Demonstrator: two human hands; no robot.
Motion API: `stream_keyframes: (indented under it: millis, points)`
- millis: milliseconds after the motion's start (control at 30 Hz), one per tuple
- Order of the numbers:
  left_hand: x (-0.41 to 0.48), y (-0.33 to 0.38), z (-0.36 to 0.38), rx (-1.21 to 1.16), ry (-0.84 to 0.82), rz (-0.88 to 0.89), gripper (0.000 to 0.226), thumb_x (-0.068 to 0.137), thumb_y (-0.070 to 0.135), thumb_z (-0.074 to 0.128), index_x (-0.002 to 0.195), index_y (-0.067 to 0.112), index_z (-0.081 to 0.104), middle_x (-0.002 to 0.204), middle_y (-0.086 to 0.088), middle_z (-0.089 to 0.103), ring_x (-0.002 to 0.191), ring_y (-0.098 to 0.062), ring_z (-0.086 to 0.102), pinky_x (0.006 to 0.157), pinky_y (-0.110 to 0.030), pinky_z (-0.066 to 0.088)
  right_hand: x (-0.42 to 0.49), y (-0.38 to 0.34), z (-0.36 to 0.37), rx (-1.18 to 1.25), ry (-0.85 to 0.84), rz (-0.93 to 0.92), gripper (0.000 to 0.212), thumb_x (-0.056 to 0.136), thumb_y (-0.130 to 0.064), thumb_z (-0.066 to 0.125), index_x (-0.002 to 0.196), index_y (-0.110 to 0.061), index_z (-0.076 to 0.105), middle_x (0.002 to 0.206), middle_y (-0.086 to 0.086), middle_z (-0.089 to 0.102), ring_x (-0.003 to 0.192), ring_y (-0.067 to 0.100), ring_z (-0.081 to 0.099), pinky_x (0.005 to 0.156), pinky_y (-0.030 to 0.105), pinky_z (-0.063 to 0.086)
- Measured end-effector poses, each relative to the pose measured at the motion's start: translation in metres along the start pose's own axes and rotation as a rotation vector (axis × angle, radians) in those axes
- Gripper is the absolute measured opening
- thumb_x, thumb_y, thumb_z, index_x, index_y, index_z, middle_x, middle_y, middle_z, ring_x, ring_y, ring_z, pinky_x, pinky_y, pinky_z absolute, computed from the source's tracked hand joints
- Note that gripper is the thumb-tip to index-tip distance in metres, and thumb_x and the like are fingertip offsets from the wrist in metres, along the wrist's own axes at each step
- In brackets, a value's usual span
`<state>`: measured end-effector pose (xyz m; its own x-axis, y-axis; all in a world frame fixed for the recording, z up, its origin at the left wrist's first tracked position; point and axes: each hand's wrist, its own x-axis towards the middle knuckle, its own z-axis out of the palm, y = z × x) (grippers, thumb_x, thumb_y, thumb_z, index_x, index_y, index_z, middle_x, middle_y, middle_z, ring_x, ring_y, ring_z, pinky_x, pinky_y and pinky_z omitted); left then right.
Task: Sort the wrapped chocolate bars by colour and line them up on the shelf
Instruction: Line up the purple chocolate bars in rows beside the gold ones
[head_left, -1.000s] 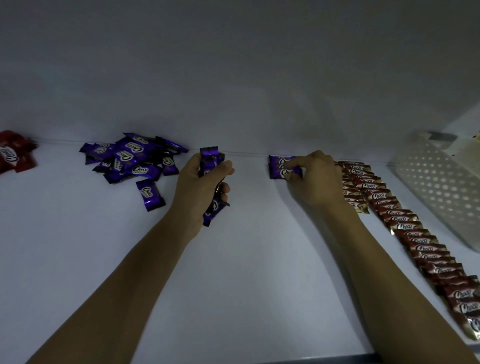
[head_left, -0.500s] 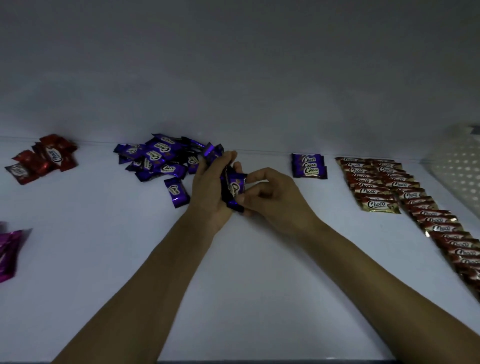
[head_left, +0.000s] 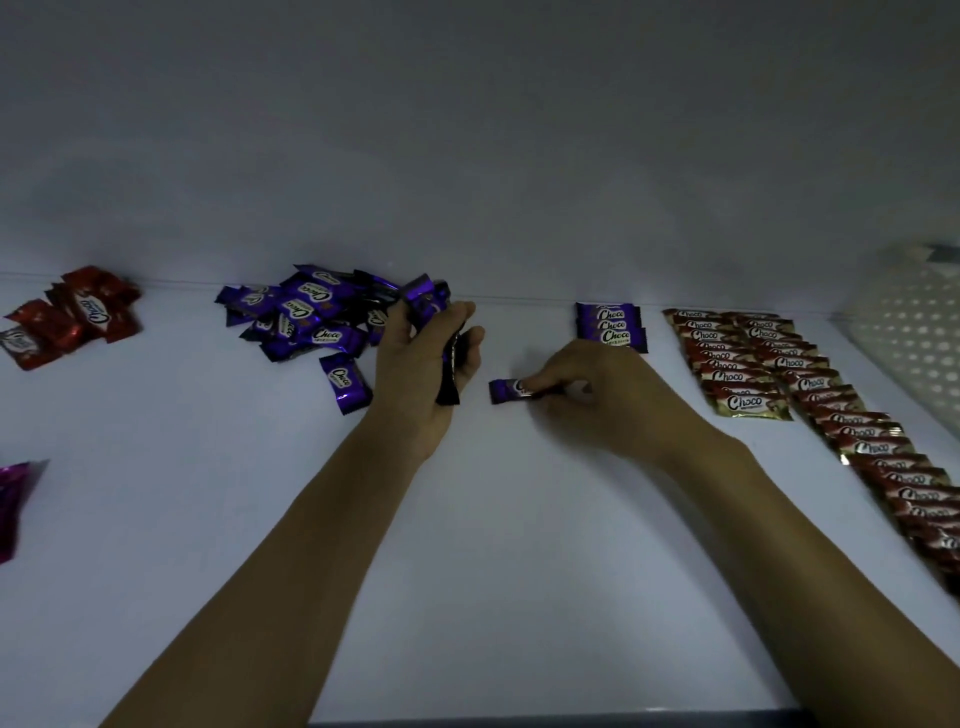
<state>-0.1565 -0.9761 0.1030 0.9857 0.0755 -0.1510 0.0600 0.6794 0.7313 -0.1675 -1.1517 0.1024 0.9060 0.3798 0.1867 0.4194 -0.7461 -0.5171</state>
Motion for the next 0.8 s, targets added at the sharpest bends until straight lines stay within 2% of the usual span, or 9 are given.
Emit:
stream_keyframes:
  millis: [100, 200, 300, 367, 433, 500, 600, 733, 800]
  points:
    - [-0.001, 0.000, 0.001, 0.051, -0.011, 0.015, 0.013, 0.093, 0.004, 0.055, 0.101, 0.015, 0.055, 0.085, 0.000, 0.062, 0.060, -0.006, 0.061, 0.050, -0.015, 0.048, 0.002, 0.002, -0.004, -0.031, 0.056, 0.054, 0.023, 0.086, -0.014, 0.065, 0.108, -0.021, 0.071, 0.104, -0.001, 0.066, 0.093, 0.017, 0.061, 0.084, 0.039, 0.050]
    - [-0.003, 0.001, 0.000, 0.073, -0.018, 0.018, 0.014, 0.093, 0.005, 0.055, 0.101, 0.017, 0.056, 0.085, 0.000, 0.062, 0.058, -0.006, 0.060, 0.046, -0.014, 0.044, 0.003, 0.004, -0.002, -0.091, 0.167, 0.119, 0.026, 0.090, -0.024, 0.061, 0.115, -0.021, 0.065, 0.098, -0.002, 0.062, 0.089, 0.014, 0.057, 0.080, 0.031, 0.047]
    - [-0.004, 0.002, 0.002, 0.073, -0.028, 0.017, 0.017, 0.093, 0.005, 0.054, 0.102, 0.020, 0.056, 0.084, 0.000, 0.061, 0.055, -0.006, 0.055, 0.042, -0.013, 0.039, 0.005, 0.006, 0.006, -0.141, 0.085, 0.124, 0.030, 0.093, -0.030, 0.057, 0.121, -0.023, 0.063, 0.095, 0.001, 0.055, 0.087, 0.015, 0.053, 0.075, 0.026, 0.040]
    - [-0.005, 0.003, 0.002, 0.070, -0.030, 0.017, 0.016, 0.093, 0.005, 0.054, 0.101, 0.019, 0.055, 0.083, 0.000, 0.060, 0.053, -0.005, 0.053, 0.041, -0.013, 0.037, 0.010, 0.009, 0.006, -0.197, -0.001, 0.123, 0.026, 0.092, -0.031, 0.058, 0.115, -0.026, 0.067, 0.093, 0.002, 0.051, 0.088, 0.020, 0.054, 0.076, 0.029, 0.041]
    - [-0.005, 0.002, 0.001, 0.071, -0.032, 0.012, 0.015, 0.093, 0.006, 0.055, 0.101, 0.019, 0.055, 0.082, 0.001, 0.060, 0.052, -0.004, 0.052, 0.039, -0.013, 0.036, 0.012, 0.013, -0.004, -0.203, -0.004, 0.183, 0.010, 0.086, -0.031, 0.065, 0.095, -0.030, 0.070, 0.091, 0.000, 0.056, 0.087, 0.021, 0.056, 0.079, 0.033, 0.046]
    - [-0.004, 0.002, 0.000, 0.069, -0.022, 0.006, 0.016, 0.093, 0.006, 0.056, 0.102, 0.019, 0.055, 0.081, 0.002, 0.061, 0.051, -0.004, 0.052, 0.039, -0.013, 0.036, 0.011, 0.023, -0.016, -0.245, 0.096, 0.234, 0.007, 0.081, -0.026, 0.069, 0.081, -0.032, 0.065, 0.088, 0.001, 0.060, 0.089, 0.025, 0.058, 0.079, 0.038, 0.047]
    - [-0.003, 0.001, 0.001, 0.082, -0.027, 0.011, 0.015, 0.093, 0.007, 0.055, 0.103, 0.019, 0.055, 0.080, 0.002, 0.062, 0.050, -0.004, 0.052, 0.039, -0.013, 0.035, 0.004, 0.041, -0.032, -0.382, 0.251, 0.328, 0.011, 0.081, -0.024, 0.069, 0.093, -0.025, 0.071, 0.096, 0.008, 0.061, 0.095, 0.029, 0.057, 0.082, 0.037, 0.044]
    - [-0.005, -0.001, 0.004, 0.078, -0.087, 0.014, 0.008, 0.096, 0.015, 0.051, 0.097, 0.021, 0.056, 0.075, 0.003, 0.062, 0.047, -0.004, 0.048, 0.034, -0.013, 0.031, 0.004, 0.052, -0.035, -0.361, 0.316, 0.363, 0.019, 0.082, -0.028, 0.070, 0.101, -0.025, 0.072, 0.106, 0.012, 0.060, 0.101, 0.031, 0.055, 0.085, 0.038, 0.041]
    - [-0.006, -0.002, 0.005, 0.099, -0.133, 0.019, 0.012, 0.098, 0.017, 0.047, 0.099, 0.022, 0.059, 0.070, 0.005, 0.063, 0.045, -0.005, 0.047, 0.033, -0.013, 0.030, 0.006, 0.053, -0.032, -0.353, 0.342, 0.341, 0.021, 0.082, -0.026, 0.070, 0.102, -0.024, 0.072, 0.107, 0.013, 0.059, 0.100, 0.032, 0.055, 0.084, 0.038, 0.040]
